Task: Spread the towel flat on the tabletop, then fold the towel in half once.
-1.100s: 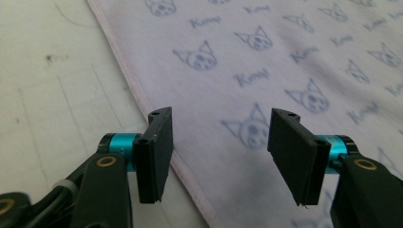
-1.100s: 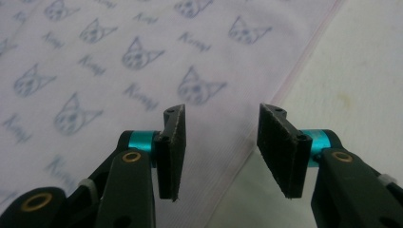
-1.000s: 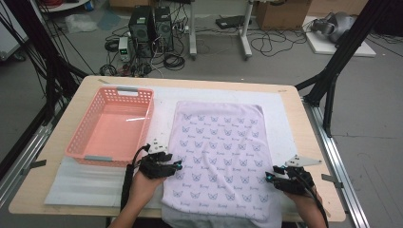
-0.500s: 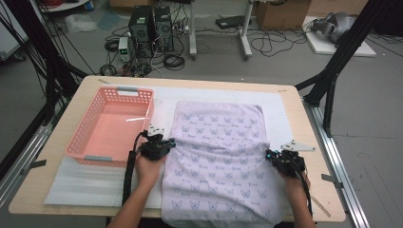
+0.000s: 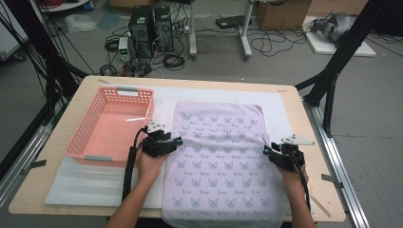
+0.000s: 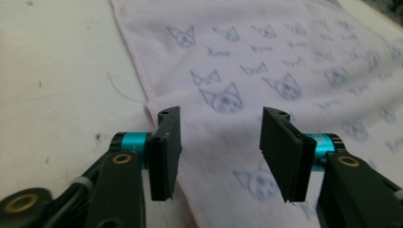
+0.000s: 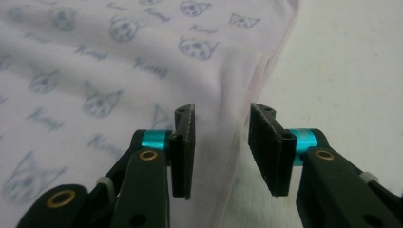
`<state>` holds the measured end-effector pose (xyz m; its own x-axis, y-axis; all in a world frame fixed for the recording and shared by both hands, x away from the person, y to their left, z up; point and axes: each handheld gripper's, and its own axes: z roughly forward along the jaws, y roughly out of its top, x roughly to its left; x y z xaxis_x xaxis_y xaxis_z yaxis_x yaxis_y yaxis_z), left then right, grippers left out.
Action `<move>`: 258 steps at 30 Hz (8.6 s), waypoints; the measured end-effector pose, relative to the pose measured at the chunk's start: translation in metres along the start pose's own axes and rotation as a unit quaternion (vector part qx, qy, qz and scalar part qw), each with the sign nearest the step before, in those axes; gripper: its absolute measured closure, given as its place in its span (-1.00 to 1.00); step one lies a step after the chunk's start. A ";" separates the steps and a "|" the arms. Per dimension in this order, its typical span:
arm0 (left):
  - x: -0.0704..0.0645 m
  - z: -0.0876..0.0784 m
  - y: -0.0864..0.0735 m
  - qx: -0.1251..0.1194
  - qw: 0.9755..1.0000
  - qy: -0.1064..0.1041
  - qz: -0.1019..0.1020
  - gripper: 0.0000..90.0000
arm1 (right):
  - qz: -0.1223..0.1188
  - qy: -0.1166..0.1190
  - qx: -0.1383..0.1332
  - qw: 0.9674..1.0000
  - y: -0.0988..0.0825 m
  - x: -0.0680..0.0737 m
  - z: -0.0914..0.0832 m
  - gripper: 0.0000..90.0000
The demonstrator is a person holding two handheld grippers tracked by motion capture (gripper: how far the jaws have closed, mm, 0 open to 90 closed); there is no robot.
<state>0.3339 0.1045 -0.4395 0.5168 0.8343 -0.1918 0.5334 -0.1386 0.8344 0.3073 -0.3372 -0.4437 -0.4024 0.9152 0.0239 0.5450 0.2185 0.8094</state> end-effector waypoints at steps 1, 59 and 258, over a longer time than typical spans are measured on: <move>-0.002 -0.003 -0.003 0.002 1.000 -0.004 0.004 0.03 | 0.000 0.006 0.005 1.000 -0.003 0.002 -0.005 0.28; -0.043 -0.127 -0.088 0.047 0.986 -0.155 0.047 0.92 | -0.055 0.144 0.032 0.987 -0.091 0.039 -0.144 0.92; -0.020 -0.043 -0.014 0.004 0.995 -0.088 0.046 0.78 | -0.019 0.105 0.007 0.994 -0.009 -0.001 -0.053 0.87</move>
<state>0.2874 0.1127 -0.4256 0.6725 0.7116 -0.2034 0.4834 -0.2141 0.8488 0.2643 -0.3581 -0.4202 -0.5665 0.8157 0.1175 0.5366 0.2569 0.8038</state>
